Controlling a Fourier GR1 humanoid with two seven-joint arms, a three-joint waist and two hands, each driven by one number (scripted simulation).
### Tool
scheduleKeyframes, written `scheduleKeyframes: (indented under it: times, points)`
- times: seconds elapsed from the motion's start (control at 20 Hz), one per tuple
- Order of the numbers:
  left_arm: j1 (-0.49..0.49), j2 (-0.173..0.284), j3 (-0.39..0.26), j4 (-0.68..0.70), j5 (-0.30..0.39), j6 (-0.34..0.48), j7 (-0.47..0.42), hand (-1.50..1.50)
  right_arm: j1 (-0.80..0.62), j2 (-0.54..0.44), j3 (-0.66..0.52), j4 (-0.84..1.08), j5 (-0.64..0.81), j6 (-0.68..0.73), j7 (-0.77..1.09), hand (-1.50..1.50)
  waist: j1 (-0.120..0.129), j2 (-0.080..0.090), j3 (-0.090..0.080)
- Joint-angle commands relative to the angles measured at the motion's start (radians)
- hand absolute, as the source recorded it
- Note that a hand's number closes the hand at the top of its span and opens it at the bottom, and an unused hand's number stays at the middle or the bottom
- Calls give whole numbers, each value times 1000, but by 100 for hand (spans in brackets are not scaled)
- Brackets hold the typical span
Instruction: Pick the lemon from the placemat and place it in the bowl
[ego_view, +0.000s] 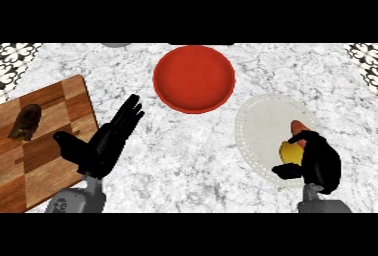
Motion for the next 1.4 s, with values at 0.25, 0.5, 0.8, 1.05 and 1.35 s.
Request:
scheduleKeyframes:
  times: [0.25,0.5,0.8,1.05,1.35]
  points:
    - [26,6,7,-48,7,-22,23,0,-36,28,38,118,81,-58,-5,150,10,12,16]
    - [21,-4,30,3,0,-20,-14,0,-18,27,74,16,199,-26,102,150,3,12,15]
    - [-49,-28,-43,11,-7,-54,17,0,-183,80,526,117,210,284,5,150,137,39,13]
    - [-58,-75,-53,53,-41,3,7,0,-368,81,772,47,45,372,254,150,84,20,15]
    - [-41,-32,0,44,-2,-32,-1,0,-605,83,913,-108,-148,336,547,150,63,11,14]
